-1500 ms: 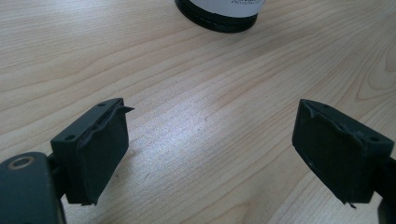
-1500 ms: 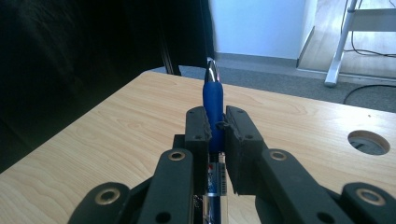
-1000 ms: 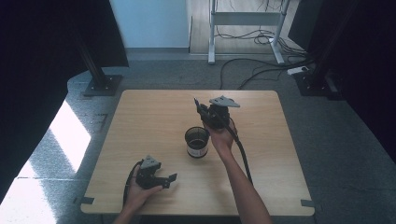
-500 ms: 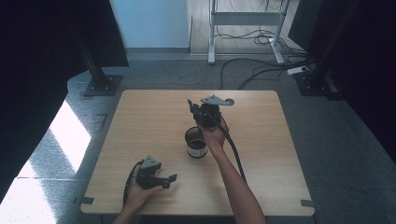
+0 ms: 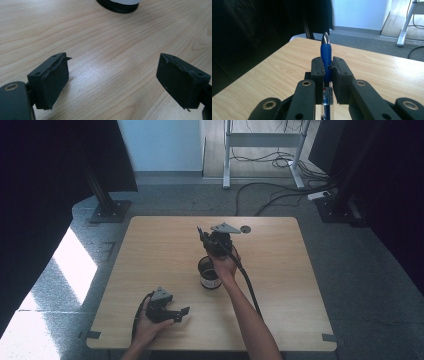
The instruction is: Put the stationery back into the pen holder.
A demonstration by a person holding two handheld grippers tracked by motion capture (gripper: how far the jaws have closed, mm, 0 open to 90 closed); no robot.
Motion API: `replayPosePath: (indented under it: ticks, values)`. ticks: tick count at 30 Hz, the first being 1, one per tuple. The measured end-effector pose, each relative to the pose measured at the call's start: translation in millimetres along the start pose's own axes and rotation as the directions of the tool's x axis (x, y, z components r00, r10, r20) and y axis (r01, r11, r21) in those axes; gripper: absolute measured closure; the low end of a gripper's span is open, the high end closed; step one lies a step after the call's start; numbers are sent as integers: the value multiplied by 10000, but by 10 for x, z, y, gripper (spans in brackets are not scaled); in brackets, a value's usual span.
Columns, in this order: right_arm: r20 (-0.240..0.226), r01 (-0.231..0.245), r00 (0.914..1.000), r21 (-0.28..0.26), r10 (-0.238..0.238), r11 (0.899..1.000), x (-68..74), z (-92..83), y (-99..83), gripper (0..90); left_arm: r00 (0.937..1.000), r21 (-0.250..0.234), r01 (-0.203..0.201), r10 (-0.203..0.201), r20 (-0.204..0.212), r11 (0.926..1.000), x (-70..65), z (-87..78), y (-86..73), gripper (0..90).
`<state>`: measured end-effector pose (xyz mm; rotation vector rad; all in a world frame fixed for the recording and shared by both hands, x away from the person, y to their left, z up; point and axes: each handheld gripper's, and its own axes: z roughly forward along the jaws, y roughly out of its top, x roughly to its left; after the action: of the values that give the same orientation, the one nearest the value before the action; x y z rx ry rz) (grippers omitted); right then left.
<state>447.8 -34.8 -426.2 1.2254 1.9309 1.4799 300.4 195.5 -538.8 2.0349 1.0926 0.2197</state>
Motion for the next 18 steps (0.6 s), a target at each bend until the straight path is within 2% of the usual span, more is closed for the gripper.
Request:
replayPosePath:
  ticks: [10,18]
  values:
    - [-58,141,9999,122,-140,9998,17,59,-76,786,10000,17,-20,20,-19,10000,5,3,-3,111]
    - [-32,182,9998,201,-182,9996,-1,41,-157,786,10000,91,-76,76,-7,9999,-5,16,-8,111]
